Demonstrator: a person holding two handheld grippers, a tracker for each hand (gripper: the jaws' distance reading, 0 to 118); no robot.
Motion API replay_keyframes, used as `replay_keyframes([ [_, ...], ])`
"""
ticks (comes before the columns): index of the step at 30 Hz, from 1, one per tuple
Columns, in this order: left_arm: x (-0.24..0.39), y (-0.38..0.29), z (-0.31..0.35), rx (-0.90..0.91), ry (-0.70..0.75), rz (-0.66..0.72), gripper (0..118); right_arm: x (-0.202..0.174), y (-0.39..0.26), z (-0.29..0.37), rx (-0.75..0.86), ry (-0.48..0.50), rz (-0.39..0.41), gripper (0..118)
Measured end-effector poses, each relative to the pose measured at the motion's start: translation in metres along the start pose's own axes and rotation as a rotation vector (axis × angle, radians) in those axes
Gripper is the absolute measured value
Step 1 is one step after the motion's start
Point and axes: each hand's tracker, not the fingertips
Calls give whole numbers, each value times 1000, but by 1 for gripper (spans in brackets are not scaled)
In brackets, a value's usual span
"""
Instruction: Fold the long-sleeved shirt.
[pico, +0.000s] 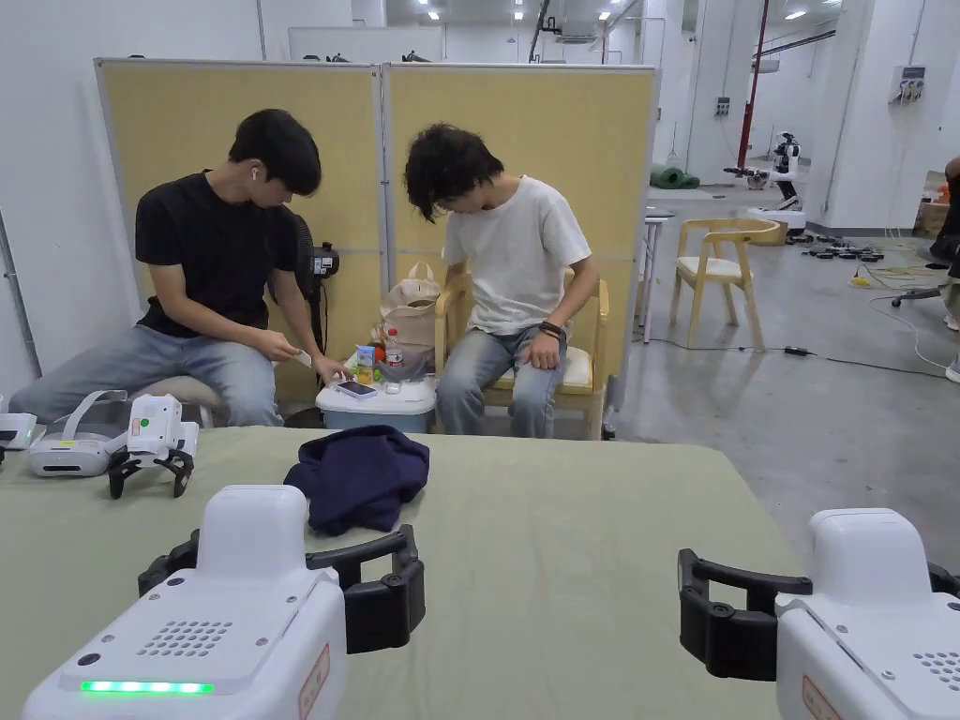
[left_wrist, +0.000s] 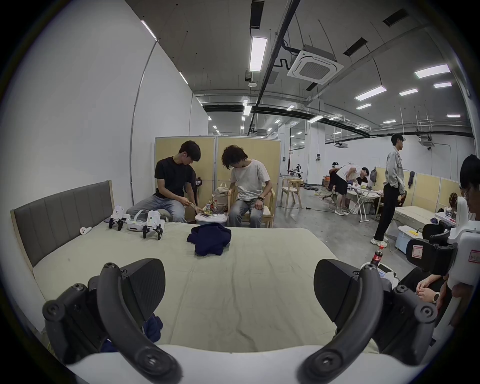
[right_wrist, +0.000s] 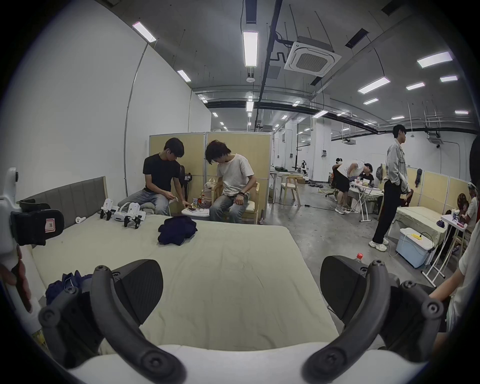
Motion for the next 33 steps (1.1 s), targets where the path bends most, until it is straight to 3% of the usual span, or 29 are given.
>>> replay_keyframes([
  [33,2,0,-2,17,26,-7,113,4,-5,1,6,14,-16,118],
])
